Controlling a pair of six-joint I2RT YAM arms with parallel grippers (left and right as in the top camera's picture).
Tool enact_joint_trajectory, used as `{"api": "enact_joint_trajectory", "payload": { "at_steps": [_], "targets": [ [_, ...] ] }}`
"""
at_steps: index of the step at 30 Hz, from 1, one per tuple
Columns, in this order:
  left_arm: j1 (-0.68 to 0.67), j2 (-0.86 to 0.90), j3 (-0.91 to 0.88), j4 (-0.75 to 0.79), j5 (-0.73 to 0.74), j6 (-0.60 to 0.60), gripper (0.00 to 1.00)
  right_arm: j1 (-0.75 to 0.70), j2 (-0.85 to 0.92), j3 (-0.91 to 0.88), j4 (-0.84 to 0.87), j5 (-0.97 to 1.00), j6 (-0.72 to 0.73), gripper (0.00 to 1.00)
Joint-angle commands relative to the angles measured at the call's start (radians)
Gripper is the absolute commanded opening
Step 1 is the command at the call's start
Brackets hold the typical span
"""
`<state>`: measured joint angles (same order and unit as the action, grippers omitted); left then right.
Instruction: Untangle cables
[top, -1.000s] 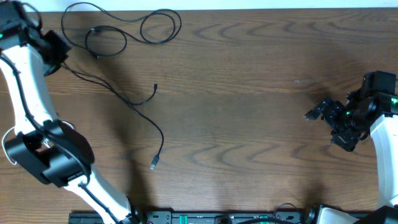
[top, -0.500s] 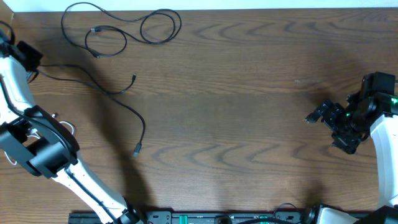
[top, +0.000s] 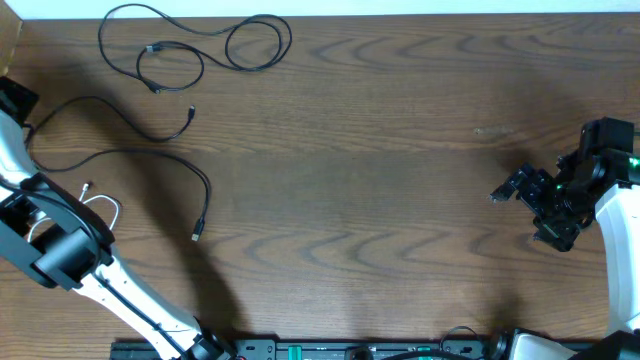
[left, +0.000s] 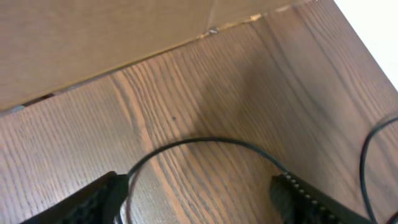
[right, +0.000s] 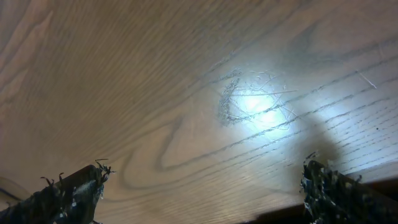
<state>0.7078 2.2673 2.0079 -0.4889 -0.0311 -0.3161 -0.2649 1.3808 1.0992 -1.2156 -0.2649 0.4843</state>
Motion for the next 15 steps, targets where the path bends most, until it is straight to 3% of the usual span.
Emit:
{"api": "enact_joint_trajectory", "payload": {
  "at_steps": [1,8,15],
  "targets": [
    [0.006,0.006,0.006,0.005,-0.014,0.005,0.81,0.011,0.0,-0.003,-0.004,0.007,-0.008,0.99],
    [-0.012,-0.052,0.006,-0.042,0.119,0.004,0.8,0.011,0.0,-0.003,0.009,0.007,-0.007,0.99],
    [-0.089,-0.215,0.006,-0.044,0.546,0.005,0.87,0.011,0.0,-0.003,0.081,0.008,-0.082,0.99]
  ]
}}
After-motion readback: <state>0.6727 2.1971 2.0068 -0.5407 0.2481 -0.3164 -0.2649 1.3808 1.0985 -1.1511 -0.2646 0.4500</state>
